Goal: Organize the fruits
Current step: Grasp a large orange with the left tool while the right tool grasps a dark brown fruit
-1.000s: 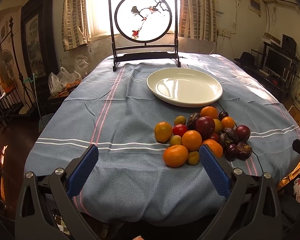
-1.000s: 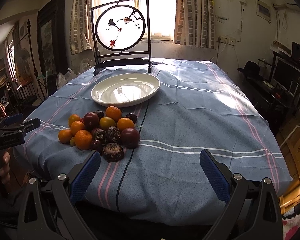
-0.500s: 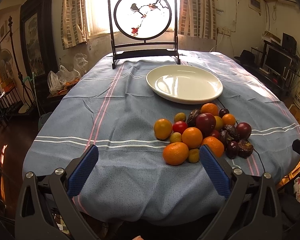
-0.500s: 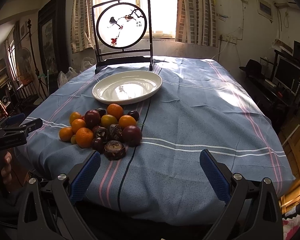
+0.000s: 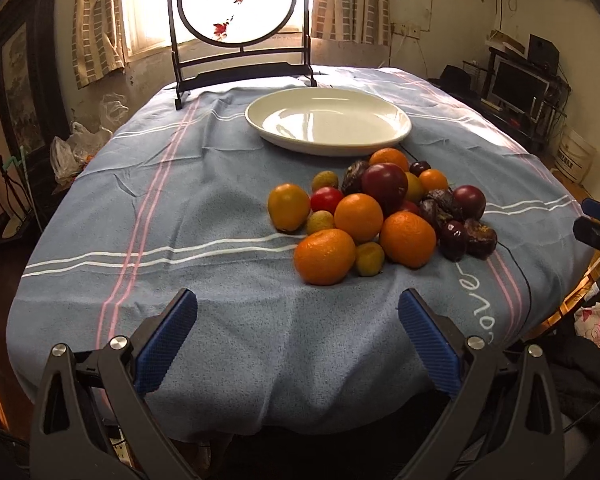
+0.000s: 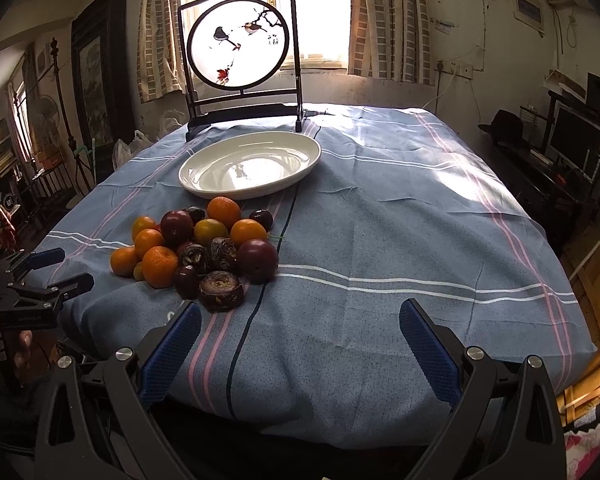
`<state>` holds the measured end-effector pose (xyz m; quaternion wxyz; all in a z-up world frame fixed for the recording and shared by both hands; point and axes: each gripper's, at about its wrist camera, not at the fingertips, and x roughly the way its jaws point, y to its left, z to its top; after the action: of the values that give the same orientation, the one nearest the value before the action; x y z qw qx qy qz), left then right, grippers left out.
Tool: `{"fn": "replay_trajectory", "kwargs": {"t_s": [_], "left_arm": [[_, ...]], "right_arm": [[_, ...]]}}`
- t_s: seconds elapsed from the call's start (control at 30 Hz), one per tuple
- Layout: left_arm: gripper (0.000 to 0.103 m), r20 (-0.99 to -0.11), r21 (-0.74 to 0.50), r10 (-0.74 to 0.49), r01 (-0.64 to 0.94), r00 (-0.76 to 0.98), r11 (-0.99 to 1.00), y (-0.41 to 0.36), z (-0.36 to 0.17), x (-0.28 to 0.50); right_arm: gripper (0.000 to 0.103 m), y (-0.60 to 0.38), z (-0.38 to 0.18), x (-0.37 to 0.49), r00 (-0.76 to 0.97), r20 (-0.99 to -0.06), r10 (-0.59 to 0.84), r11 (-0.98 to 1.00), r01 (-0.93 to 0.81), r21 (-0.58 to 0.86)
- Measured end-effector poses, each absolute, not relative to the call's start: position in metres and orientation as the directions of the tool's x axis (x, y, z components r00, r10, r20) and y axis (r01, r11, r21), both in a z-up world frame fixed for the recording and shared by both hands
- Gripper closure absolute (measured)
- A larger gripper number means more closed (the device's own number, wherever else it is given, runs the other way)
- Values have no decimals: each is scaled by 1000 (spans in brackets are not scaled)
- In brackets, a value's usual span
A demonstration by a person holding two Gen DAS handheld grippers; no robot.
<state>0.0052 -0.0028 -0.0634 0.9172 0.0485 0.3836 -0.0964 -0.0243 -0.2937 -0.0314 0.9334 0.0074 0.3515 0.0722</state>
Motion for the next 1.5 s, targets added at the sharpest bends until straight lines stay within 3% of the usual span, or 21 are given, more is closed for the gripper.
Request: {"fn": "replay_trajectory", "kwargs": {"t_s": [0.07, 0.13, 0.5, 0.73, 0.93, 1.0, 1.07, 1.33, 1.5], "left_arm": [[8, -714, 46, -122, 220, 689, 974, -7, -69, 9], [25, -721, 73, -109, 231, 684, 970, -11, -74, 15], [63, -734, -26, -198, 265, 649, 964, -17, -85, 46], [64, -711, -43, -215, 265, 670, 963, -9, -83, 38], [64, -694, -48, -209, 246, 689, 968, -1, -72, 35], [64, -696, -53, -207, 239, 687, 970, 1, -72, 36], [64, -701, -52, -202, 234, 684, 971, 2, -73, 37], [64, -706, -63, -203, 225, 678, 972, 8, -74, 40], [64, -694, -62, -204, 225, 690, 972, 10, -71, 37]], "right_arm": [[3, -293, -35, -21, 734, -664, 139, 989, -131, 63], [3, -292, -37, -19, 733, -667, 134, 990, -133, 52], [3, -287, -48, 1, 697, -704, 133, 989, -140, 48], [3, -274, -54, 11, 692, -712, 119, 985, -172, -2], [4, -245, -68, 24, 637, -733, 238, 947, -321, 29], [11, -236, -74, 31, 619, -745, 247, 939, -343, 27], [30, -231, -81, 39, 599, -761, 252, 936, -350, 34], [63, -228, -83, 42, 566, -749, 345, 910, -398, 119], [63, -232, -76, 34, 582, -730, 359, 906, -404, 123]]}}
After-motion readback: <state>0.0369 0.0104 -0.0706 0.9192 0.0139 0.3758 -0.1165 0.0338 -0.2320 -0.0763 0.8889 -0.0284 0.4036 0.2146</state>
